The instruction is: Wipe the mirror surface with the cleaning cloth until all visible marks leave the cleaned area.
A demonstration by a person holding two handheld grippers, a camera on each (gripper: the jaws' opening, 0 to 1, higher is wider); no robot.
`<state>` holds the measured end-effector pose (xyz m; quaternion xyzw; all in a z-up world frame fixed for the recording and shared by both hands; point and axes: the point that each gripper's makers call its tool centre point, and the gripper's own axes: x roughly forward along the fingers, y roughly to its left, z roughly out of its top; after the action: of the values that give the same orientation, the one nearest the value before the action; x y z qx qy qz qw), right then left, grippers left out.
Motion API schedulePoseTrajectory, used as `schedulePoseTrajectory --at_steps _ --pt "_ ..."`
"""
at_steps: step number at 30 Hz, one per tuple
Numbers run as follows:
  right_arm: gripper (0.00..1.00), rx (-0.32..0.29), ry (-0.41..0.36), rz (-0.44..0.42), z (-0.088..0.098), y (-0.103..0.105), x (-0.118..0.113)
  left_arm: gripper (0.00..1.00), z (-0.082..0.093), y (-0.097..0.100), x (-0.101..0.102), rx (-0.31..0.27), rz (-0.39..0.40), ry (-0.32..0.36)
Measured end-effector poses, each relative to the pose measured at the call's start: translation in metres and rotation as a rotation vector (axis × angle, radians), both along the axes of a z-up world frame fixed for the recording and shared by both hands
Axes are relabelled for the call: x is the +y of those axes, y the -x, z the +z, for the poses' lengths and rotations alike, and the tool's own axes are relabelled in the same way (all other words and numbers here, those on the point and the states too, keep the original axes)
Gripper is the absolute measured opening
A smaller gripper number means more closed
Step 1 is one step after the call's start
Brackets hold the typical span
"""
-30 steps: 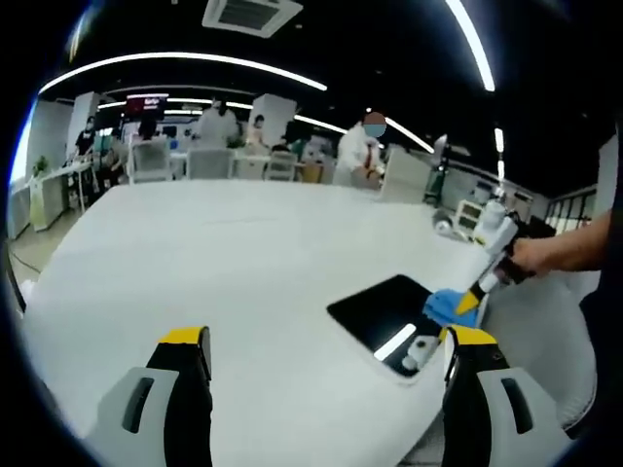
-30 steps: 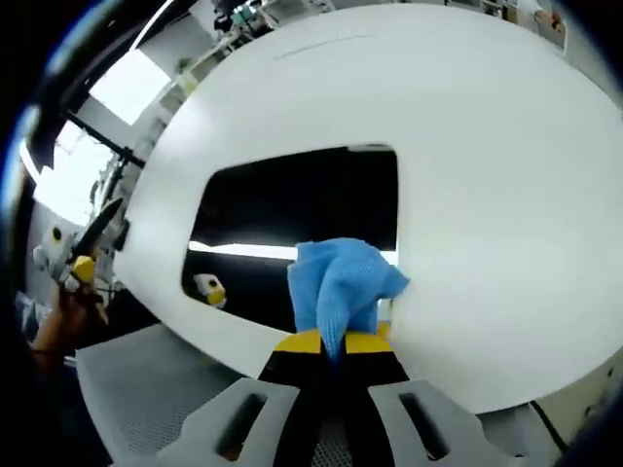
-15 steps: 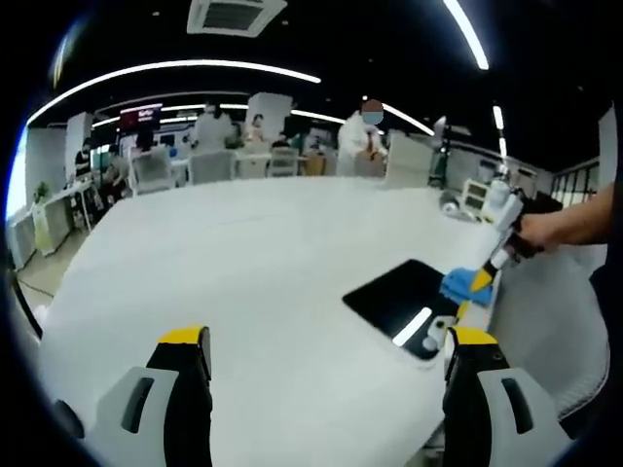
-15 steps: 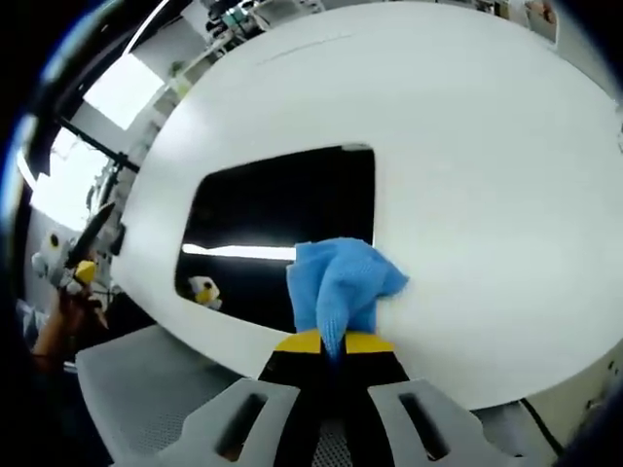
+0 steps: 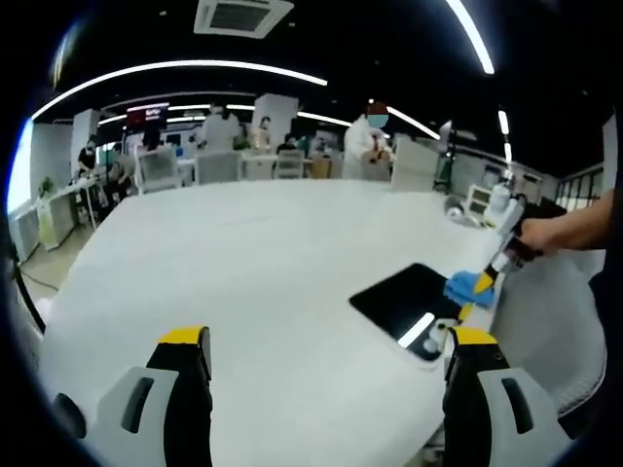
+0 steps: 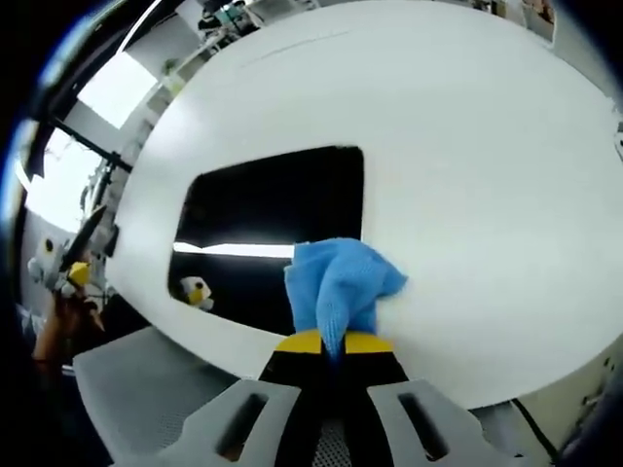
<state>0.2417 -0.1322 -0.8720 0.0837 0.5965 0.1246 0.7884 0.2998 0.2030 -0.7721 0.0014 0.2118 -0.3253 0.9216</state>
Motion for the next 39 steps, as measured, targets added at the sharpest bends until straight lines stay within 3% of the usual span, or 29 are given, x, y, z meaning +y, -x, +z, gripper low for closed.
schedulePoseTrajectory --at_steps 17,39 --pt "0.0 -0.026 0.049 0.047 -0.002 -0.04 -0.005 1.0 -0.003 0.006 0.011 0.009 0.034 -0.002" --pt "0.0 -0.048 0.077 0.058 -0.002 -0.099 -0.006 1.0 0.003 0.001 0.016 0.007 0.047 0.003"
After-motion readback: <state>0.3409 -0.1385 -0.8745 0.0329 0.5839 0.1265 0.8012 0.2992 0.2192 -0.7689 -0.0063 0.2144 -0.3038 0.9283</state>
